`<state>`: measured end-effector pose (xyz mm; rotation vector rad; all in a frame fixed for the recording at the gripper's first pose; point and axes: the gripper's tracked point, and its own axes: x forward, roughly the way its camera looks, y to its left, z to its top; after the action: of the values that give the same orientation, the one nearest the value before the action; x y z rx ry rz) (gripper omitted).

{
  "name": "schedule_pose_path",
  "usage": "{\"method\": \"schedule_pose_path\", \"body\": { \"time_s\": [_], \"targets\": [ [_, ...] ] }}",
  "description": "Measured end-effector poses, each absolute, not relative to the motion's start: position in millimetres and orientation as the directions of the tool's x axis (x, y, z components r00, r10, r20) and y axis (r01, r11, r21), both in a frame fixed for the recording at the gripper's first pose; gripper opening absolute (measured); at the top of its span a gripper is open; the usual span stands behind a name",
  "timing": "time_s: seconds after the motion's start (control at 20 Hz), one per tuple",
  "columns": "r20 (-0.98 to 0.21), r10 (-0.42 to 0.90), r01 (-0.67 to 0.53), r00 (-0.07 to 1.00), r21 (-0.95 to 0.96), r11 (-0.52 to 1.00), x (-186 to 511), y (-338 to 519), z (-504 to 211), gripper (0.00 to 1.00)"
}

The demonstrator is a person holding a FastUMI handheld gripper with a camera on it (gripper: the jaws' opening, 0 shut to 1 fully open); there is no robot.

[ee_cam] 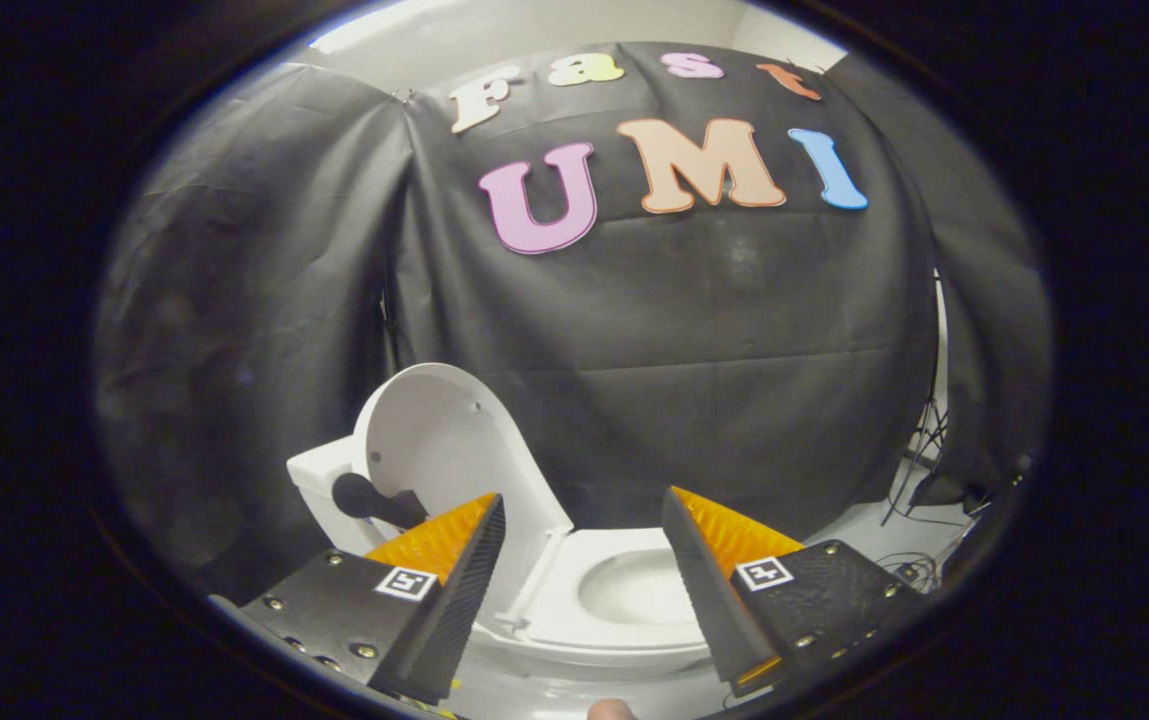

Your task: Open the toilet lid.

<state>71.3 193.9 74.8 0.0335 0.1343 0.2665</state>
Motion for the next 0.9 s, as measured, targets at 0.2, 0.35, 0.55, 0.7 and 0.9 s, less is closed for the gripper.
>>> {"method": "schedule_pose_path", "body": {
  "time_s": [0.2, 0.35, 0.55, 0.7, 0.9],
  "targets": [
    [-0.100, 0.238, -0.235, 0.966, 0.040, 0.971, 64.1, 158.9, 82.4, 0.93],
    [-0.108, 0.211, -0.211, 0.971, 0.014, 0.977, 59.7, 130.4, 73.4, 0.93],
    [-0.118, 0.168, -0.172, 0.979, -0.023, 0.985, 54.2, 95.1, 66.0, 0.93],
    [-0.118, 0.142, -0.147, 0.983, -0.036, 0.988, 51.9, 75.6, 62.0, 0.93],
    [-0.121, 0.126, -0.130, 0.985, -0.026, 0.991, 57.5, 66.1, 53.8, 0.93]
  ]
}}
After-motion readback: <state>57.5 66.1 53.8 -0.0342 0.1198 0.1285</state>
